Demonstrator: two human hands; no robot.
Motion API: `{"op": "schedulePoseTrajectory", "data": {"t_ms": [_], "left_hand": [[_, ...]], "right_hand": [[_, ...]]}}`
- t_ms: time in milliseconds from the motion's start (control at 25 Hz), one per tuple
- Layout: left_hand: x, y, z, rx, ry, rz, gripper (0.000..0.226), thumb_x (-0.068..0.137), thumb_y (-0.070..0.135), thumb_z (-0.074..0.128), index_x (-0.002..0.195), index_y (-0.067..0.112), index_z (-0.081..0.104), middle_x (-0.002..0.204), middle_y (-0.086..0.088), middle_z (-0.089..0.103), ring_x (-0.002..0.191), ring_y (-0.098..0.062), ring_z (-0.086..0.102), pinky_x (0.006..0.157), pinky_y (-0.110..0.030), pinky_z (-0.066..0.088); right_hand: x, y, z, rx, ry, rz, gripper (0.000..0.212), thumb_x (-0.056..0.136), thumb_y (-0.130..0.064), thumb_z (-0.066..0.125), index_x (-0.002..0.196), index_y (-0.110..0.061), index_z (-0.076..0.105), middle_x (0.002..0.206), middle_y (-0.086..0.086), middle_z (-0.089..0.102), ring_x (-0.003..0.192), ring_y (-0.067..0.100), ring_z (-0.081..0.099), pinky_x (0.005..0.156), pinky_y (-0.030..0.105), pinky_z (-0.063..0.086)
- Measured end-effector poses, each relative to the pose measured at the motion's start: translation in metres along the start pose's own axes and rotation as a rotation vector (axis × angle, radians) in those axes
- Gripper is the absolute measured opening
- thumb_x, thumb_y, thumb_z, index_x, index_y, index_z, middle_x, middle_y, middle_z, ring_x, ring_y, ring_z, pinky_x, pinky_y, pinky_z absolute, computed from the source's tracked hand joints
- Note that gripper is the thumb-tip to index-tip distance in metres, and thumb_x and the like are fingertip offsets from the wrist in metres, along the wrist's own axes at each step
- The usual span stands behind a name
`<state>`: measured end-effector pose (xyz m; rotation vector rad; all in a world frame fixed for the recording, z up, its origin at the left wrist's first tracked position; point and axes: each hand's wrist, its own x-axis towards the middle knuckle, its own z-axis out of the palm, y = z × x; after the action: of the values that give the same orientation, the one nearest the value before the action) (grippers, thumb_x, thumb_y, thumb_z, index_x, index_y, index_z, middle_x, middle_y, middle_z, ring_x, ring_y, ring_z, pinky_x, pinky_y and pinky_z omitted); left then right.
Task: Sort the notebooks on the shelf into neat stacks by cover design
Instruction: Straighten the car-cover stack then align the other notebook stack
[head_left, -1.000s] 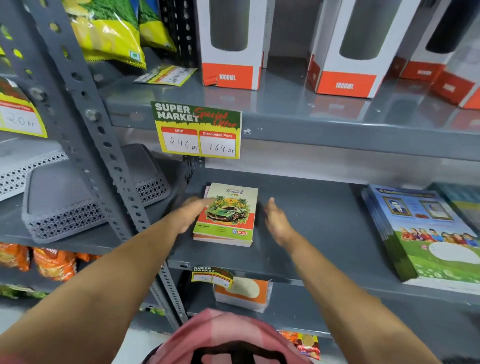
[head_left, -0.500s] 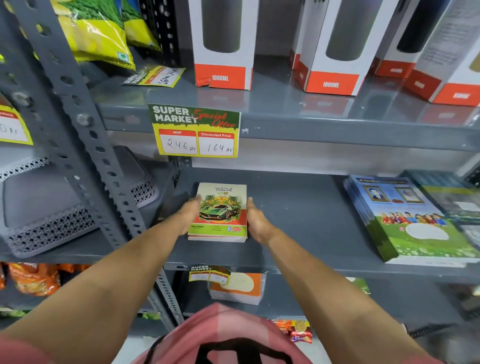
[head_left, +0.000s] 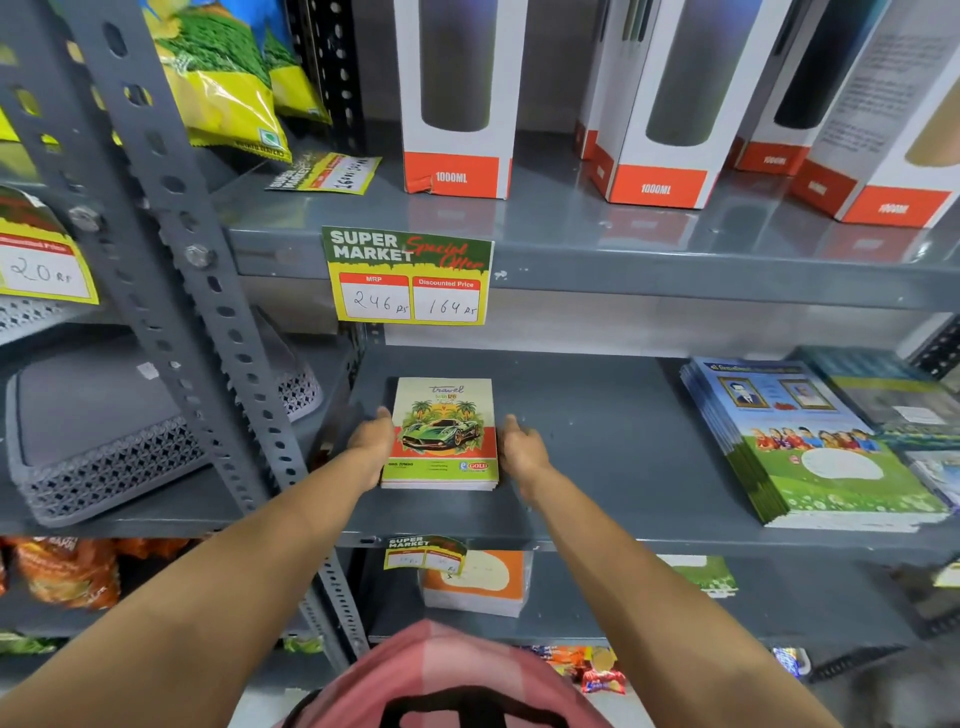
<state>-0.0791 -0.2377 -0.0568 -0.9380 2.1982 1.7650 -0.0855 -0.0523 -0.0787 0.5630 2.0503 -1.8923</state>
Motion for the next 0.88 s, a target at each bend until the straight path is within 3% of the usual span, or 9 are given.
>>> {"op": "schedulePoseTrajectory", "data": {"t_ms": [80,160,240,320,400,560,800,880], "left_hand": [[-0.003,-0.003,-0.001,0.145,0.066,0.072,0.041,0.098,0.028,0.043,0.122,0.002,0.063,0.126,-0.017,0.065,0.115,-0.035,0.061,0.096,-0.037,0.048],[0.0,-0.007,0.0,0.212,0.064,0.12,0.034,0.096,0.019,0.05,0.124,0.006,0.064,0.127,-0.013,0.065,0.117,-0.033,0.06,0.1,-0.034,0.048],[0.005,-0.012,0.001,0.211,0.065,0.133,0.033,0.094,0.012,0.052,0.124,0.006,0.064,0.125,-0.014,0.066,0.112,-0.032,0.062,0.098,-0.032,0.049],[0.007,-0.011,0.0,0.18,0.064,0.135,0.033,0.094,0.007,0.054,0.125,0.004,0.063,0.124,-0.014,0.066,0.108,-0.029,0.063,0.094,-0.03,0.047],[0.008,-0.01,-0.002,0.187,0.063,0.14,0.031,0.094,0.007,0.054,0.123,0.003,0.063,0.123,-0.015,0.066,0.107,-0.029,0.063,0.094,-0.031,0.048],[0.009,-0.007,0.001,0.217,0.048,0.127,0.03,0.091,0.008,0.059,0.12,0.004,0.065,0.122,-0.015,0.067,0.11,-0.032,0.064,0.1,-0.036,0.051],[-0.016,-0.001,0.044,0.214,-0.041,0.182,0.027,0.094,0.006,0.055,0.119,0.001,0.065,0.117,-0.013,0.068,0.107,-0.03,0.065,0.081,-0.026,0.047],[-0.02,0.002,0.068,0.223,-0.087,0.206,0.024,0.093,0.006,0.054,0.112,0.002,0.069,0.114,-0.014,0.07,0.097,-0.027,0.066,0.077,-0.026,0.046]], "right_hand": [[-0.003,0.003,-0.001,-0.094,0.046,0.0,0.029,0.094,-0.035,0.046,0.081,-0.015,0.063,0.086,0.009,0.068,0.08,0.025,0.069,0.072,0.036,0.058],[-0.009,0.005,0.002,-0.175,0.041,-0.026,0.02,0.095,-0.026,0.051,0.095,-0.015,0.068,0.099,0.009,0.072,0.092,0.026,0.07,0.08,0.037,0.058],[-0.014,0.007,0.005,-0.181,0.06,-0.042,0.025,0.097,-0.021,0.052,0.115,-0.012,0.066,0.111,0.007,0.07,0.102,0.025,0.067,0.091,0.035,0.055],[-0.018,0.008,0.008,-0.168,0.084,-0.06,0.028,0.097,-0.019,0.052,0.121,-0.01,0.063,0.116,0.006,0.069,0.1,0.021,0.065,0.091,0.029,0.05],[-0.022,0.009,0.008,-0.184,0.098,-0.068,0.028,0.098,-0.021,0.051,0.121,-0.01,0.063,0.116,0.005,0.068,0.096,0.018,0.062,0.085,0.026,0.047],[-0.026,0.009,0.004,-0.207,0.136,-0.083,0.028,0.098,-0.022,0.05,0.119,-0.009,0.064,0.116,0.007,0.069,0.107,0.023,0.064,0.088,0.029,0.049],[-0.024,0.01,-0.039,-0.246,0.231,-0.09,0.027,0.099,-0.019,0.048,0.119,-0.008,0.063,0.115,0.01,0.069,0.106,0.027,0.065,0.086,0.032,0.05],[-0.021,0.013,-0.061,-0.273,0.285,-0.095,0.026,0.099,-0.018,0.046,0.116,-0.008,0.064,0.113,0.013,0.07,0.103,0.03,0.065,0.085,0.034,0.052]]}}
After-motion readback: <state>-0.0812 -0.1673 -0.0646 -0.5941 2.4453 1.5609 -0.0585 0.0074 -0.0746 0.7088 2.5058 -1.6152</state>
